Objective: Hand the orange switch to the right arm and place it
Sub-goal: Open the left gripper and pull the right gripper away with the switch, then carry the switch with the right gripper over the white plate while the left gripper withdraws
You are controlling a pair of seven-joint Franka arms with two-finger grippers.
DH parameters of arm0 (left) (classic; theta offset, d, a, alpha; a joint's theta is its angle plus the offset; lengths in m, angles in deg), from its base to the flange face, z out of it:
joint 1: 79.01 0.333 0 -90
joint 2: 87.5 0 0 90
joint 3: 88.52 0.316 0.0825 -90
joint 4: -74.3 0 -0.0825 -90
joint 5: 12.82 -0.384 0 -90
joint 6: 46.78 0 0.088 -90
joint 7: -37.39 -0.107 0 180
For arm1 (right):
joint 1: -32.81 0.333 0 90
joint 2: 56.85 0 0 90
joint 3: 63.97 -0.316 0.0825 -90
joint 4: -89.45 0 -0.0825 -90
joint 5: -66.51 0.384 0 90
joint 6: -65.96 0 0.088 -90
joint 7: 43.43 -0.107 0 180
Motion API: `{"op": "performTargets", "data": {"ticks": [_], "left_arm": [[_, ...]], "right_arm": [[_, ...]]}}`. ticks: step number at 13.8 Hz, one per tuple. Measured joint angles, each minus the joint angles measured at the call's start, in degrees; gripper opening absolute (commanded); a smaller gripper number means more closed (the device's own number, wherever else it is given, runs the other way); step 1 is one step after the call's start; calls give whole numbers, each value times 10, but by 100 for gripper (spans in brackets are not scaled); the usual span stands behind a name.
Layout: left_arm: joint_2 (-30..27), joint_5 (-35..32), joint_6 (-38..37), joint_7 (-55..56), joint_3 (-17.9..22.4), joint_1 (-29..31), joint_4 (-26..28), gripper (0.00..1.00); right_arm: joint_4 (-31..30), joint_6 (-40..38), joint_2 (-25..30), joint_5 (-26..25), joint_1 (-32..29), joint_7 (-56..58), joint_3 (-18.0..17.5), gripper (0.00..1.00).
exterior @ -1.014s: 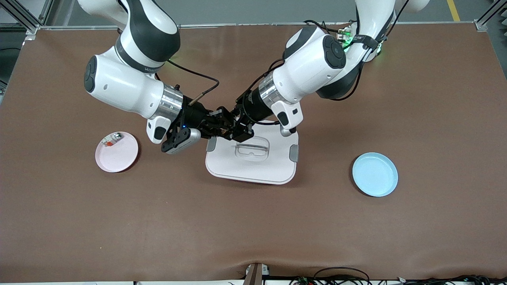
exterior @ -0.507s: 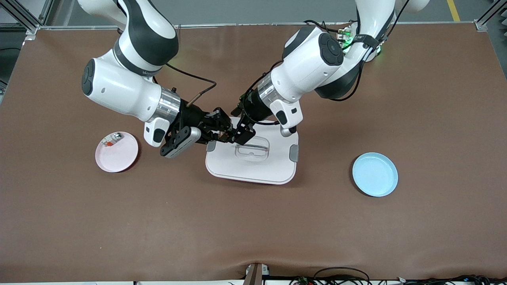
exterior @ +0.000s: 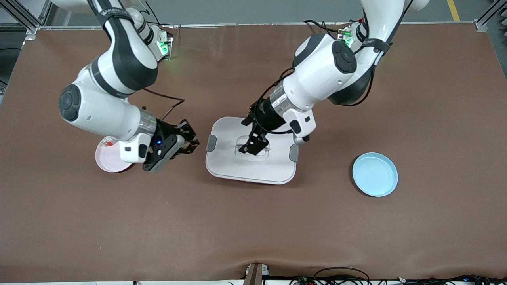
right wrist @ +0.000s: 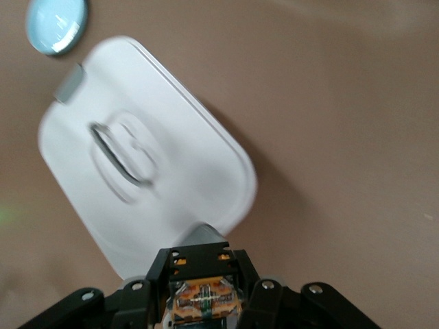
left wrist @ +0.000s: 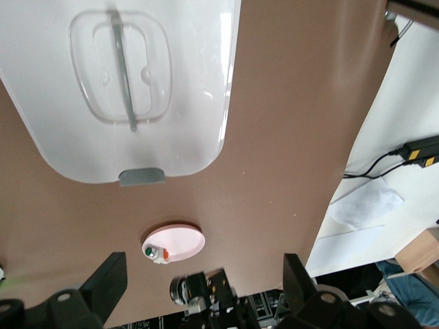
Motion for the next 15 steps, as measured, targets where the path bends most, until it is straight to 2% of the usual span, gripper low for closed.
{"op": "performTargets", "data": {"ticks": [2, 7, 10, 15], "left_arm": [[1, -13, -10, -9, 0, 19, 8, 100], [4, -15, -34, -75, 2, 76, 42, 100], [-16, -16, -41, -199, 1, 122, 108, 100], [-92, -16, -41, -382, 1, 181, 229, 100]], "right_arm": [[0, -25, 0, -38, -23, 48, 1, 0], [-12, -59, 0, -77, -106, 211, 3, 0], [-31, -59, 0, -122, -132, 269, 3, 0], [-67, -59, 25, -206, -131, 274, -2, 0]]}}
